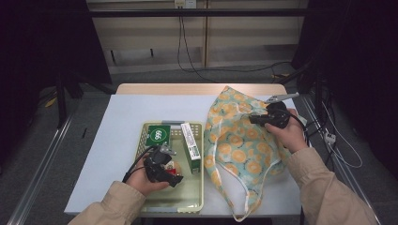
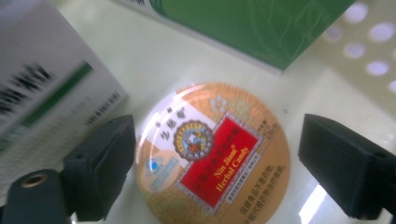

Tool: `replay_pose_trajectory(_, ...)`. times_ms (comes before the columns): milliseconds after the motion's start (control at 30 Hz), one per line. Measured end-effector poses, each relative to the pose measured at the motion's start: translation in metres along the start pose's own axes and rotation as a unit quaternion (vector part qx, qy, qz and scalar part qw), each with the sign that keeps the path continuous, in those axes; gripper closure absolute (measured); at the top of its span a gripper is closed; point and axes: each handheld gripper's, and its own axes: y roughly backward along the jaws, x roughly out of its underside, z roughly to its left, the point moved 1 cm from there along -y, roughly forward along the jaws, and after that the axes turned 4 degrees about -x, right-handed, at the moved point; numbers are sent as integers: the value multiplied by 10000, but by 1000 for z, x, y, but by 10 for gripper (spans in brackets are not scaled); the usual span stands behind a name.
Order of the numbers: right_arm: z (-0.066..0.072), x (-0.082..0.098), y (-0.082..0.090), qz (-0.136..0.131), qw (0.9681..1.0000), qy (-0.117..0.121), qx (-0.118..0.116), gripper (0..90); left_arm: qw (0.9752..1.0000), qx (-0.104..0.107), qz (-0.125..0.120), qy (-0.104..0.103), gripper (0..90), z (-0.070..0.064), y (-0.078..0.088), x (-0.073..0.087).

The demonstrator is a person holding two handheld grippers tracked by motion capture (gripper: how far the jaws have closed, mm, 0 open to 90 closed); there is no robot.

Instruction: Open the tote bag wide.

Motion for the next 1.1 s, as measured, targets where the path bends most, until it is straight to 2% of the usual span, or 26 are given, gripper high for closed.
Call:
replay_pose_trajectory(33, 0, 0, 0, 2, 10000, 0, -1, 890, 10000, -33, 78, -42, 118, 0, -2, 1)
replay_pose_trajectory(100, 0, 1, 0, 10, 10000, 6, -4, 891, 9999, -146, 40, -34, 137, -2, -1, 0)
replay_pose_trajectory(133, 0, 1, 0, 7, 10000, 0, -4, 890, 9998, -212, 11, -26, 182, -2, 0, 0)
replay_pose_trajectory(233, 0, 2, 0, -1, 10000, -12, -11, 891, 9994, -321, 82, 47, 202, -3, 0, 0)
replay_pose_trajectory(300, -1, 2, 0, -13, 10000, -26, -18, 891, 9995, -254, 87, 191, 203, -1, 2, -1)
replay_pose_trajectory(367, -1, 3, -1, -2, 10000, -41, -30, 891, 9992, -80, -41, 381, 204, 2, 5, -1)
replay_pose_trajectory(467, -1, 2, -2, -5, 10000, -52, -45, 891, 9990, -31, -166, 425, 204, 5, 12, -3)
replay_pose_trajectory(500, -1, 2, -2, -13, 10000, -58, -53, 891, 9989, 72, -198, 421, 204, 7, 16, -4)
replay_pose_trajectory(567, -1, 2, -3, -24, 9999, -80, -58, 891, 9982, 144, -353, 457, 204, 8, 24, -8)
replay_pose_trajectory(733, -3, -5, -4, -70, 9999, -88, -58, 894, 9955, 153, -769, 532, 205, 11, 48, -26)
replay_pose_trajectory(900, -2, -9, -6, -30, 10000, -40, -66, 893, 9913, 197, -1217, 454, 205, 10, 74, -50)
replay_pose_trajectory(967, -1, -9, -7, -26, 9999, -48, -99, 893, 9902, 269, -1297, 451, 205, 8, 78, -59)
replay_pose_trajectory(1000, 0, -9, -7, -27, 9999, -65, -111, 893, 9908, 166, -1274, 414, 205, 6, 78, -63)
replay_pose_trajectory(1033, -1, -9, -8, -45, 9999, -70, -124, 893, 9905, 285, -1286, 388, 205, 6, 77, -67)
replay_pose_trajectory(1100, -2, -10, -8, -66, 9998, -116, -126, 893, 9899, 383, -1305, 393, 205, 4, 75, -75)
